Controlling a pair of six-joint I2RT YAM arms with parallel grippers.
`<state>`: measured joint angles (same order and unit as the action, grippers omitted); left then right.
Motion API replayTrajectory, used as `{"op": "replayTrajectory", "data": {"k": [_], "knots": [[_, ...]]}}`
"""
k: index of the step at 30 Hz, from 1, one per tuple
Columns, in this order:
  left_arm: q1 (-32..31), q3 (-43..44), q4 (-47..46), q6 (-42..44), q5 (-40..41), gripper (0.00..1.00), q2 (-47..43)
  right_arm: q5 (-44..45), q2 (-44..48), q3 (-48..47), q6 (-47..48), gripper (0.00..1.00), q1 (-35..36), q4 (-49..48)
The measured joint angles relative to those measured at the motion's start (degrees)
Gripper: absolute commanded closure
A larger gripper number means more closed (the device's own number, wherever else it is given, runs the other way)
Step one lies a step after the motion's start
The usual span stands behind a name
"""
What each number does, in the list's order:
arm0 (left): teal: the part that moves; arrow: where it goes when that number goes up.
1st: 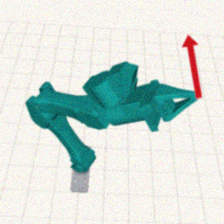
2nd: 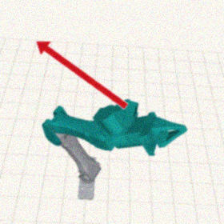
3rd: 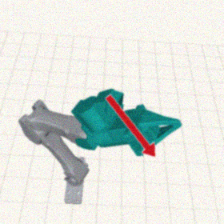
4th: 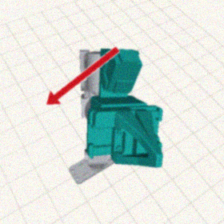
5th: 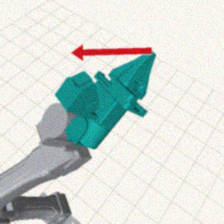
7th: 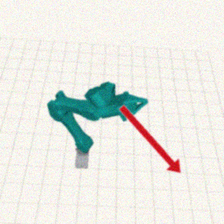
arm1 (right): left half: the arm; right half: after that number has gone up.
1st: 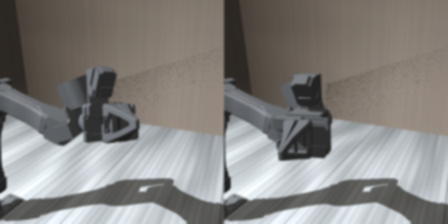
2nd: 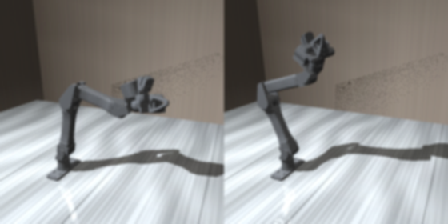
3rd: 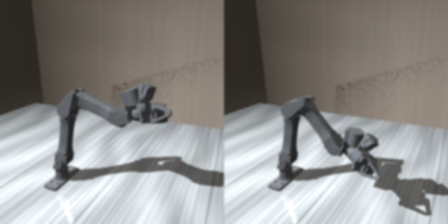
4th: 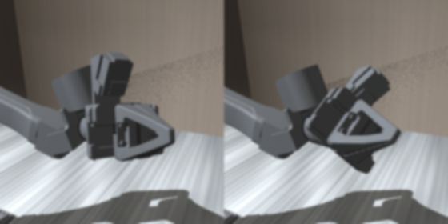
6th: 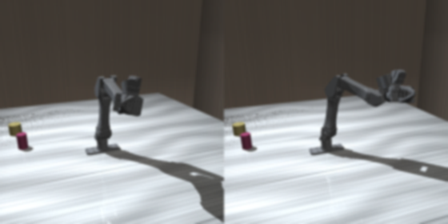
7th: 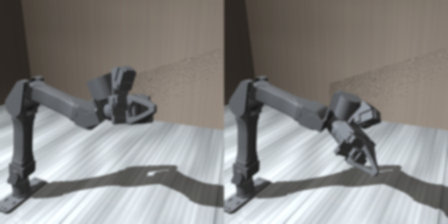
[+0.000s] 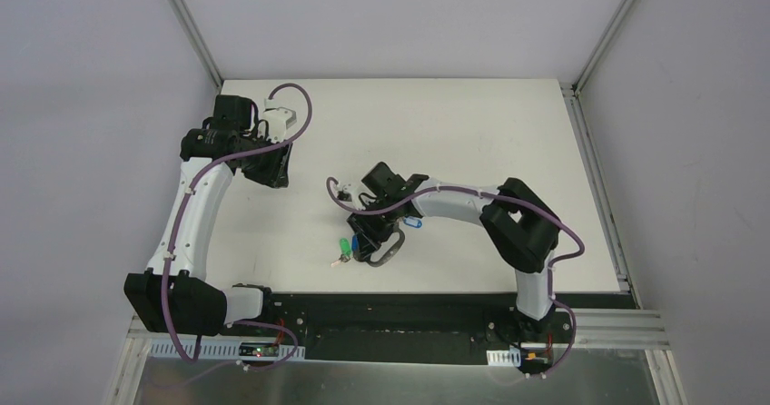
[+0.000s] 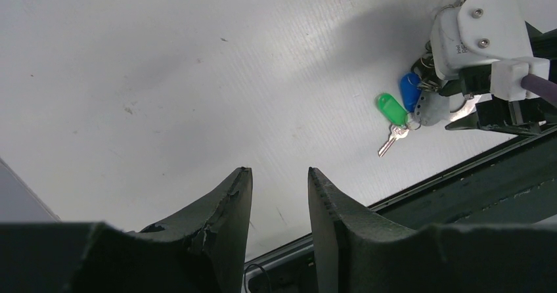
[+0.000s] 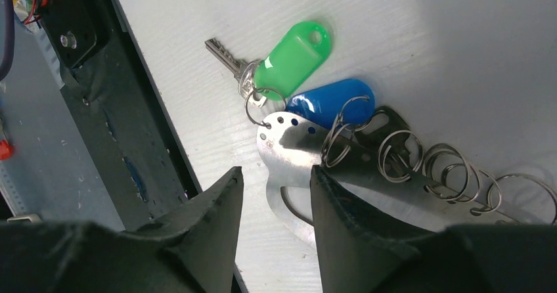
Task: Put the keys on the keyring
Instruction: Adjust the keyring at the center of the board.
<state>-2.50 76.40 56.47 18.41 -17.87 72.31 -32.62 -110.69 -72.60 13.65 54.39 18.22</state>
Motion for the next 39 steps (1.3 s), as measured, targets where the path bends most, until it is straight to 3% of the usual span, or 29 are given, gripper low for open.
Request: {"op": "replayTrajectory", "data": {"k": [39], "knots": [[0.0,0.0,0.09,0.04,0.22,0.62,0.0,-0.22,-5.66,-6.4,-6.73,0.55,-4.61,-3.48]]}}
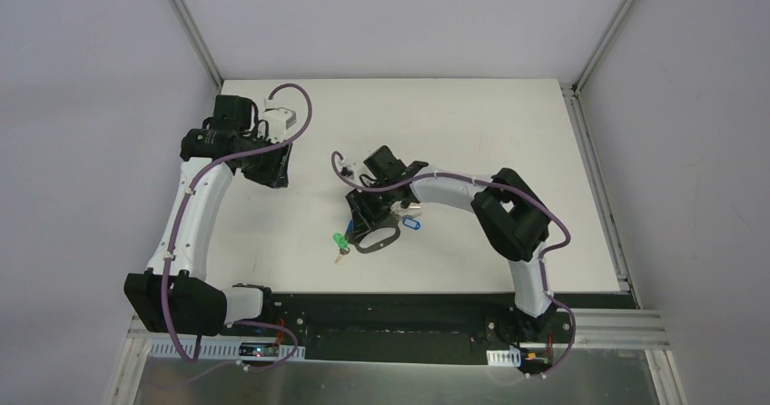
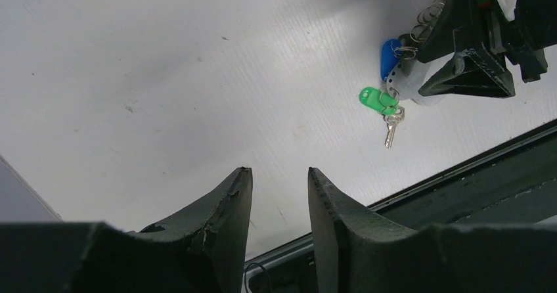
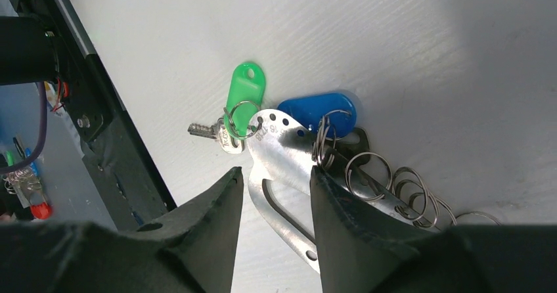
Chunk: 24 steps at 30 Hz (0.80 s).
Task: Put the keys on the keyring
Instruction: Adjust the keyring at the center of the board.
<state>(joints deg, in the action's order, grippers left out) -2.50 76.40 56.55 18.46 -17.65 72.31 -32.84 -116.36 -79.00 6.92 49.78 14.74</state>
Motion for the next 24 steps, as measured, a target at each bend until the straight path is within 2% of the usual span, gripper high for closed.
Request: {"op": "replayTrajectory", "data": {"k": [24], "knots": [[0.0,0.0,0.28,0.02,0.2,0.62,0.0,1.66,-3.69,-5.31,-4.87,0.55,-2.54,-1.86]]}}
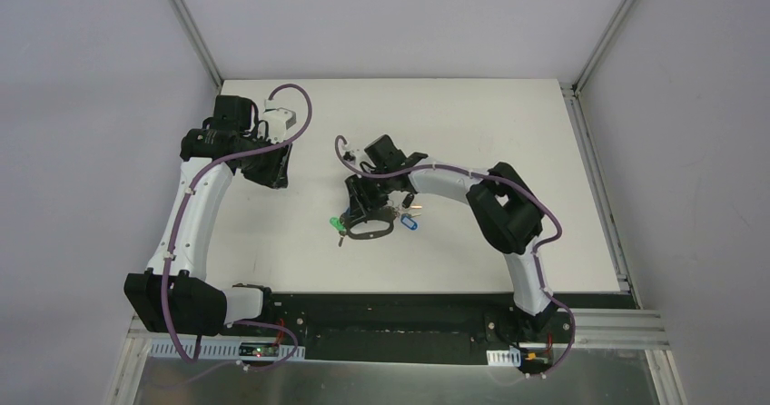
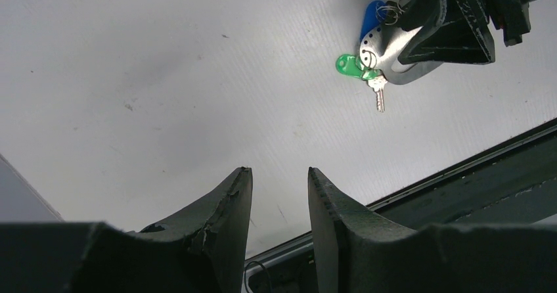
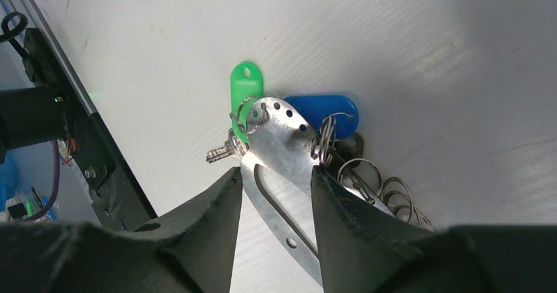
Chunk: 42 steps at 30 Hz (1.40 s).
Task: Put the keys on the keyring
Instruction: Adjust the keyring at the center of the board.
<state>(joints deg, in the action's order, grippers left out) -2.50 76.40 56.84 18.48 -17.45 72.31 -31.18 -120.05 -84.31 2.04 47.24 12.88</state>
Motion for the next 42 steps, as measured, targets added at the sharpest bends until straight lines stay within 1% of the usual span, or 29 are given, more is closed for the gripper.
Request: {"op": "replayTrajectory", "data": {"k": [26,35,42], "knots": [[0.0,0.0,0.02,0.0,-0.02,0.62,0.0,0.96,-0.68,-1.62,-8.74,0.53,-6.1,-1.55],[0.0,0.0,0.02,0.0,0.0,0.62,0.0,1.07,-2.47,-4.74,-10.08,0.53,-8.02,-1.97],[0.0,0.02,0.02,0.0,0.0,0.62,0.02,1.11,-3.37,-5.05,-10.1,0.52,-7.85,-1.92]]}}
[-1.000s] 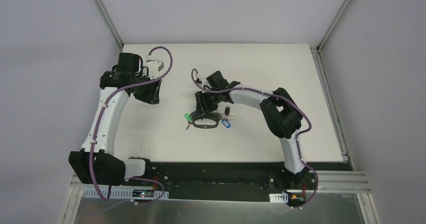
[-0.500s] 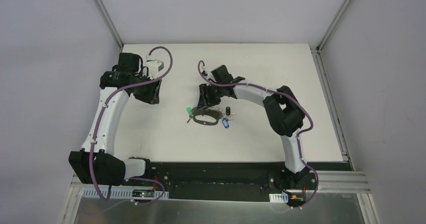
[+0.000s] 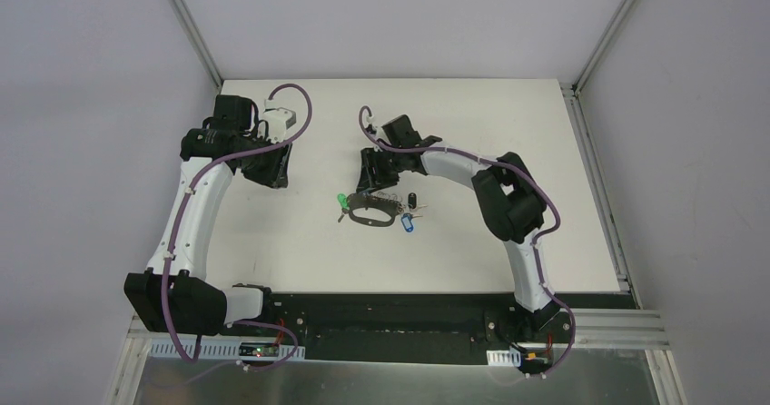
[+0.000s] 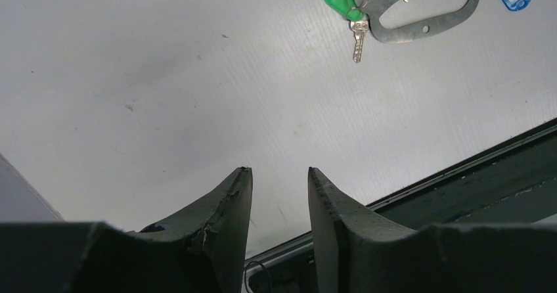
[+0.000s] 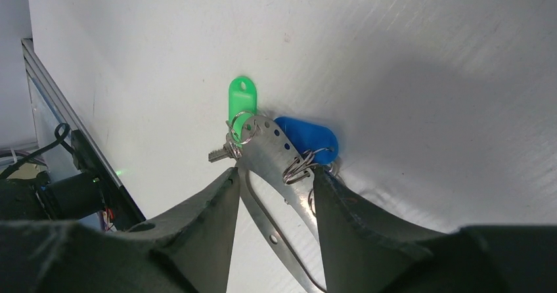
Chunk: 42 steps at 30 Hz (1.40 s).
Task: Put the keys on the keyring
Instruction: Adjust the keyring at the center of the board.
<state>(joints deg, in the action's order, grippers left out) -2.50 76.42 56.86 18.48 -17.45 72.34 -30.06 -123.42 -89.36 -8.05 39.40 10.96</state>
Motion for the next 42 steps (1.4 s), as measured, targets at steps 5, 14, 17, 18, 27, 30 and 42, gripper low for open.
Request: {"op": "replayTrajectory", "data": {"k": [5,14,17,18,27,30,42], "knots": [[0.0,0.31,0.0,0.0,0.0,0.62,0.39,1.22,-0.02,0.0,0.79,0.53,0.76,0.04],[0.0,0.31,0.0,0.2,0.02,0.62,0.5,4.28,-2.1,-1.51,3.8,0.81,1.68,0.57],[0.0,0.31,0.0,0.35,0.02,0.62,0.5,4.31,-2.43,-2.1,4.59,0.94,1.68,1.09],[0.0,0.31,0.0,0.35,0.02,0.62,0.5,4.35,-2.43,-2.21,5.05,0.97,1.68,1.18],[0.0,0.31,0.0,0.79,-0.07,0.62,0.57,0.44,1.38,4.37,12.09,1.0,1.2,0.04],[0.0,0.33,0.0,1.75,-0.63,0.62,0.83,-1.75,4.79,8.61,17.49,1.0,0.96,0.83],[0.0,0.33,-0.81,5.22,-6.19,0.61,2.6,-5.49,16.87,19.47,46.49,0.92,0.81,13.7]]}}
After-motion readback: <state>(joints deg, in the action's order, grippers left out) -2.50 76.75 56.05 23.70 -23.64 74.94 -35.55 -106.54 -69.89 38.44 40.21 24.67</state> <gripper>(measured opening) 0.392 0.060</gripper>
